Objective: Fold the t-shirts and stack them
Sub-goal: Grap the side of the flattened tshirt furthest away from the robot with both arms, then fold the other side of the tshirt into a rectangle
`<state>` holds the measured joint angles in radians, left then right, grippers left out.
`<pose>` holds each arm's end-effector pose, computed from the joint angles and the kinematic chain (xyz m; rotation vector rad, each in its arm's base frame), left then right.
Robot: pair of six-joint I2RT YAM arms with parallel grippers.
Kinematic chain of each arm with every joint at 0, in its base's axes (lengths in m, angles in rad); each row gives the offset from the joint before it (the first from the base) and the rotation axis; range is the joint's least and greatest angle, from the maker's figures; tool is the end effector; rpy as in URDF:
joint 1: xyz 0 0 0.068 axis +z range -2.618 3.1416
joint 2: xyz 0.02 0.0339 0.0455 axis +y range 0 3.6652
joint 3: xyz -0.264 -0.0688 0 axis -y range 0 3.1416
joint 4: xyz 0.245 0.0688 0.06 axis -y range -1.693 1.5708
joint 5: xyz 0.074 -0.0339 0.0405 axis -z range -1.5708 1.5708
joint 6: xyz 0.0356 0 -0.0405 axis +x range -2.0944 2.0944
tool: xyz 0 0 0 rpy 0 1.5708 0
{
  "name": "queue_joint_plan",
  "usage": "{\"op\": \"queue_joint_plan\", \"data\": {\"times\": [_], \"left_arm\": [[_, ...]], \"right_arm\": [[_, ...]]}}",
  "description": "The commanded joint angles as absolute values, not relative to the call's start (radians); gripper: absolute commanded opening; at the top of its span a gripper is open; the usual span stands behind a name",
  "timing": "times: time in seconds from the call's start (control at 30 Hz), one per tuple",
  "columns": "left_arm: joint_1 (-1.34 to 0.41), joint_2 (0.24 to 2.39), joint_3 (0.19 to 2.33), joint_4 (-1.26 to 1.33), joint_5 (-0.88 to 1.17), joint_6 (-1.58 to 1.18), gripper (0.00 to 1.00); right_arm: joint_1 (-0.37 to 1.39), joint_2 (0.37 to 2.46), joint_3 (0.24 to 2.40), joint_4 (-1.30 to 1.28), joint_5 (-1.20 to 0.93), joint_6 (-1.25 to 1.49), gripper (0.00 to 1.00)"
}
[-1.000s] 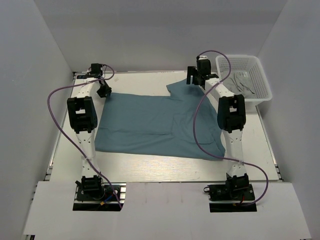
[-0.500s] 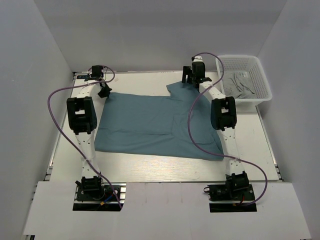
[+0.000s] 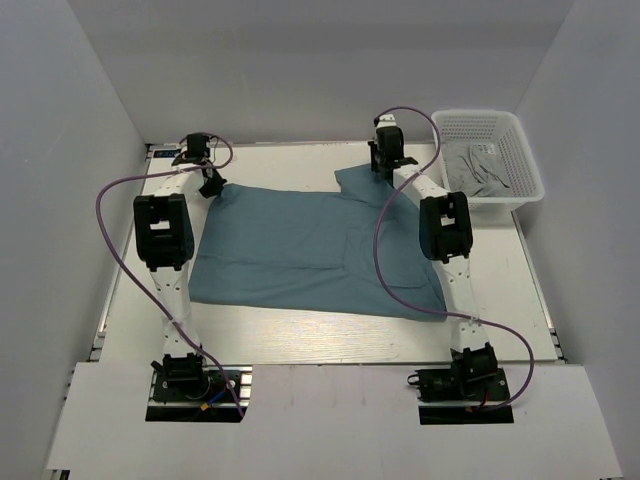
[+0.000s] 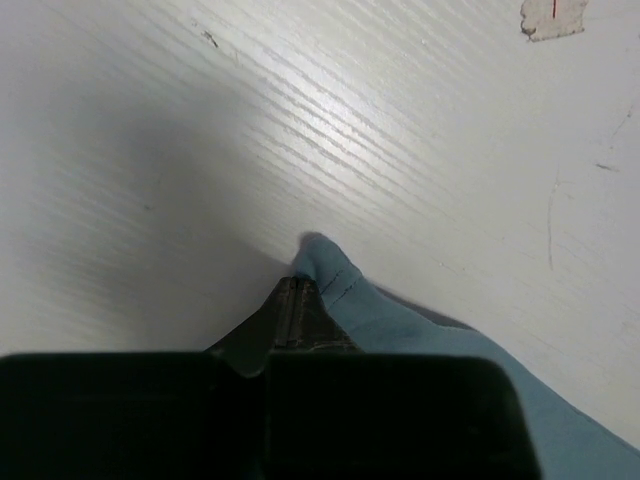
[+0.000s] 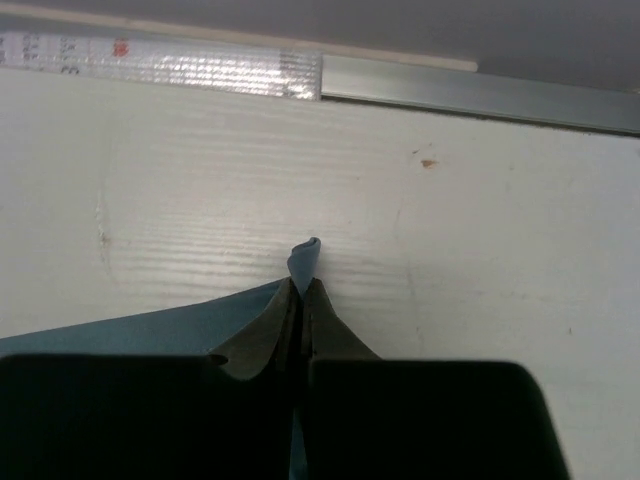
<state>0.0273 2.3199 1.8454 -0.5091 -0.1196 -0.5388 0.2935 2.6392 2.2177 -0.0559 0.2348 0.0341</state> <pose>0.5054 0.0181 0.1572 -0.7547 2.4299 -0.0472 0.5729 0.1645 0.1452 -0.1180 2.0308 -0.0347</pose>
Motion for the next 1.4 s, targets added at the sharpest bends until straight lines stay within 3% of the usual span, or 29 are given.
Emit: {"op": "queue_joint_plan", "data": {"times": [0.0,0.33,0.63,1.2,1.37], "left_arm": [[0.006,2.237,1.789,-0.516,-0.106,-0.531,0.00],[-0.003,2.031,1.620,-0.439,-0.161,-0.531,0.00],[-0.003,1.867,1.485,-0.367,-0.169,-0.519,0.00],[-0.003,1.606,1.192,-0.311,-0.233,-0.528,0.00],[-0.003,1.572,1.169,-0.330,-0.313,-0.541,0.00]], "right_arm": [[0.313,2.505,2.126,-0.028,0.247,-0.040,0.00],[0.351,2.062,1.573,0.245,0.204,-0.046,0.00],[0.382,1.764,1.232,0.385,0.244,-0.020,0.00],[0.411,1.212,0.729,0.301,0.368,0.083,0.00],[0.414,1.094,0.653,0.261,0.301,0.109,0.00]]}}
